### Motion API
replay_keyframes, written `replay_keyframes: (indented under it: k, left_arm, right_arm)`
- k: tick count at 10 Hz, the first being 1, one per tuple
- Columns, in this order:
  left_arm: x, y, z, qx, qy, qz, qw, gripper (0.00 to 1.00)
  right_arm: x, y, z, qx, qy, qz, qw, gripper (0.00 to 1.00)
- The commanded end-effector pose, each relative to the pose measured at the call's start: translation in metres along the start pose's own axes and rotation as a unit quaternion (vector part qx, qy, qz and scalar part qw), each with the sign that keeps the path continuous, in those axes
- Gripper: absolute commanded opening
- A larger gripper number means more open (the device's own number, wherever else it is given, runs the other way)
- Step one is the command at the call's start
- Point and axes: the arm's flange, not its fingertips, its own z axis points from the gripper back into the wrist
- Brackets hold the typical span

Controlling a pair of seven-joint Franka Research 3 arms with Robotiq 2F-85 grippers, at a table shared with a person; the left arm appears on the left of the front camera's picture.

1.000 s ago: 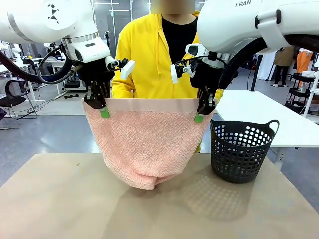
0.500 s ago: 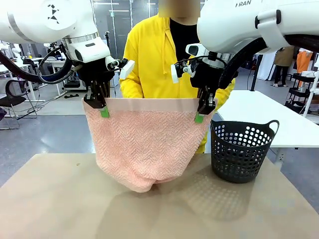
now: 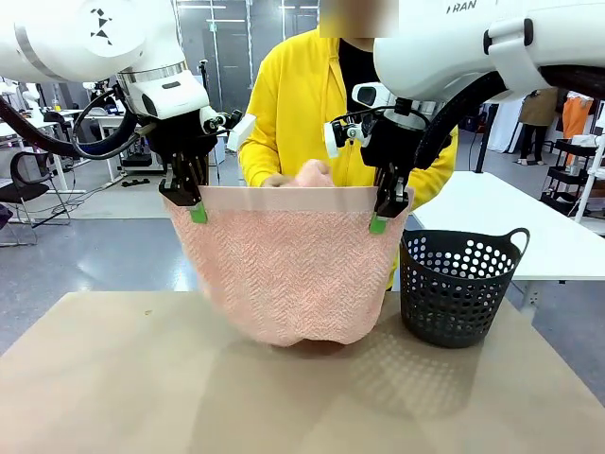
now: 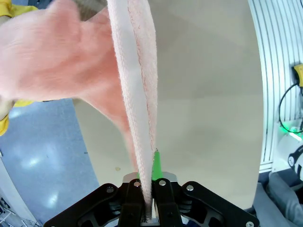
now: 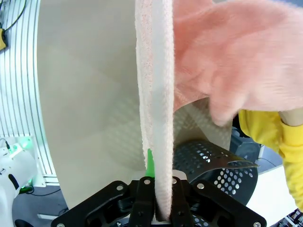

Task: Fold the towel.
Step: Release the end of the 100 cm Hotel Towel you were holding and grab the top end of the folded side.

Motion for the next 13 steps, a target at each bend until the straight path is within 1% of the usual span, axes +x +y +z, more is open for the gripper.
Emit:
replay_keyframes:
  k: [1,13]
  left_arm:
    - [-0.0007,0.0,0.0001,0.0,0.001,0.0,1.0,0.0]
    - [-0.0007,0.0,0.0001,0.0,0.001,0.0,1.0,0.0]
  right_arm:
    - [0.0001,0.0001,0.0009,0.0,0.0,0.001,1.0,0.0]
    - [0.0001,0.0001,0.0009,0.0,0.0,0.001,1.0,0.0]
